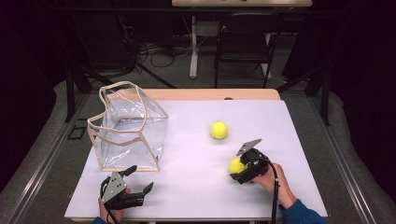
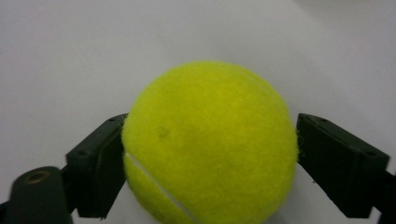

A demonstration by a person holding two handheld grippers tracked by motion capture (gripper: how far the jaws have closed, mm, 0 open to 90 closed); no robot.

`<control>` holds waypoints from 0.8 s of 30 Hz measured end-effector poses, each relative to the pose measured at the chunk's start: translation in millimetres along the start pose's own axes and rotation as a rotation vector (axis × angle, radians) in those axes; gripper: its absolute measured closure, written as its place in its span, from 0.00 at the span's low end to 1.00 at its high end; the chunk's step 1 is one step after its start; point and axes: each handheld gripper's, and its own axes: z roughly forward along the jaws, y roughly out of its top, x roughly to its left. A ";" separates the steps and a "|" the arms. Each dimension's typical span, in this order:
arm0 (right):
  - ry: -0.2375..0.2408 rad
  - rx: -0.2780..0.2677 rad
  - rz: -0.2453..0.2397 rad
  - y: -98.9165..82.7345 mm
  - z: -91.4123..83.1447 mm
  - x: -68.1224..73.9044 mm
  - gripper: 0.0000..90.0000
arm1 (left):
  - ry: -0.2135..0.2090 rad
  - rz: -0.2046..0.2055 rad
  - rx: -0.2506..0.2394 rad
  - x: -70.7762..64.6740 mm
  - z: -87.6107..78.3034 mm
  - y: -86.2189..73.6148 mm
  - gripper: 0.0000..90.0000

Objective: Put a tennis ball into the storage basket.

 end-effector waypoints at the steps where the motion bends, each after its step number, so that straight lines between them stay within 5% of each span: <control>1: 0.003 0.008 0.000 0.0 0.0 0.1 0.17 | 0.000 0.000 0.000 0.1 0.1 0.0 0.18; 8: 0.026 0.003 -0.003 0.7 0.0 1.1 0.28 | -0.001 -0.002 0.000 0.4 0.4 -0.2 0.18; 24: 0.008 -0.026 -0.034 4.2 -10.3 4.8 0.28 | -0.004 0.000 -0.002 -0.1 0.1 0.0 0.18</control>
